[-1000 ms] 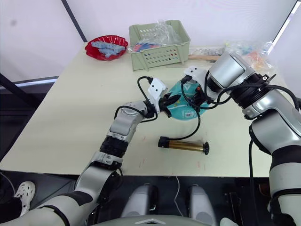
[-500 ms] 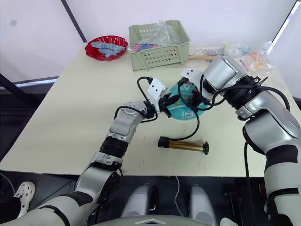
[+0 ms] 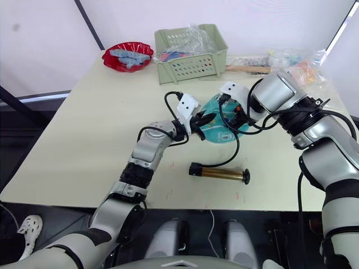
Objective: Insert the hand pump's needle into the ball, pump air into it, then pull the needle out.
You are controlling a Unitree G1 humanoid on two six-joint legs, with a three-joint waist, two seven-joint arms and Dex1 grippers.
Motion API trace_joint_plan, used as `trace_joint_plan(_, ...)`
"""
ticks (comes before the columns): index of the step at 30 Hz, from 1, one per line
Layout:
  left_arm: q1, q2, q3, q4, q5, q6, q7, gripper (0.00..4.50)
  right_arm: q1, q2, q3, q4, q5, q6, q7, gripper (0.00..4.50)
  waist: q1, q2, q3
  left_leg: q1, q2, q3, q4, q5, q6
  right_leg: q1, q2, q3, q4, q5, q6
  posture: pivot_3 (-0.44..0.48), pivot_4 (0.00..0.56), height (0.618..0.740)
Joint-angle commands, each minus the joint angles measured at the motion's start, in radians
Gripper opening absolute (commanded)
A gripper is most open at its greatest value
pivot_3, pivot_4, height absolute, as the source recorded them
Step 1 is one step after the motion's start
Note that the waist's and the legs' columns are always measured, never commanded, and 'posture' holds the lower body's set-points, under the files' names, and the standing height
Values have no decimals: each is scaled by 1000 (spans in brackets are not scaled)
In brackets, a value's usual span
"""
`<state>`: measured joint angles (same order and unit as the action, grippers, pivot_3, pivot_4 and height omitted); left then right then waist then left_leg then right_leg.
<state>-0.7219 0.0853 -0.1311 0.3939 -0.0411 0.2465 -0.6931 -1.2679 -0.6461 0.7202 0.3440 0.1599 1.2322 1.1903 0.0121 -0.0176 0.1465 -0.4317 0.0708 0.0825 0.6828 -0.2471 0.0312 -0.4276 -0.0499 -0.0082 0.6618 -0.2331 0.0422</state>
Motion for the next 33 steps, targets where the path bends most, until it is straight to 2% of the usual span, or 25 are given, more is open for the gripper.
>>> trace_joint_plan(1, 2, -40, -64, 11, -8, -4, -36, 45, 33, -12, -54, -66, 15, 4, -9, 317, 2, 0, 0, 0, 0, 0, 0, 0, 0, 0, 0, 0, 0, 0, 0, 0, 150, 738)
trace_joint_plan(6, -1, -38, -62, 26, -6, -14, -40, 45, 63, -47, -89, -102, 12, 3, -17, 317, 3, 0, 0, 0, 0, 0, 0, 0, 0, 0, 0, 0, -1, 0, 0, 0, 150, 738)
trace_joint_plan(13, 1, -40, -67, 33, -5, -21, -42, 45, 90, -65, -138, -142, 23, -4, -31, 3627, 8, 1, 1, -2, -1, 0, 0, 0, 0, 0, -1, 0, -1, 0, 0, 0, 150, 738)
trace_joint_plan(22, 0, -37, -70, 50, -5, -33, -43, 45, 118, -148, -233, -249, 83, 61, -42, 3627, 11, 1, 1, -2, 0, -1, 0, 0, 0, 0, 0, -1, -3, 0, 0, 0, 150, 738)
trace_joint_plan(30, -4, -38, -70, 55, -6, -36, -39, 45, 257, -161, -441, -422, 160, 135, -163, 3627, 13, 1, 1, -2, -1, -1, 0, 0, 0, 0, -1, -1, -2, 0, 0, 0, 150, 738)
trace_joint_plan(33, -3, -37, -67, 57, -6, -37, -35, 45, 329, -113, -569, -488, 167, 200, -260, 3627, 15, 1, 1, -2, 0, -1, 0, 0, 0, 0, -1, -1, -2, 0, 0, 0, 150, 738)
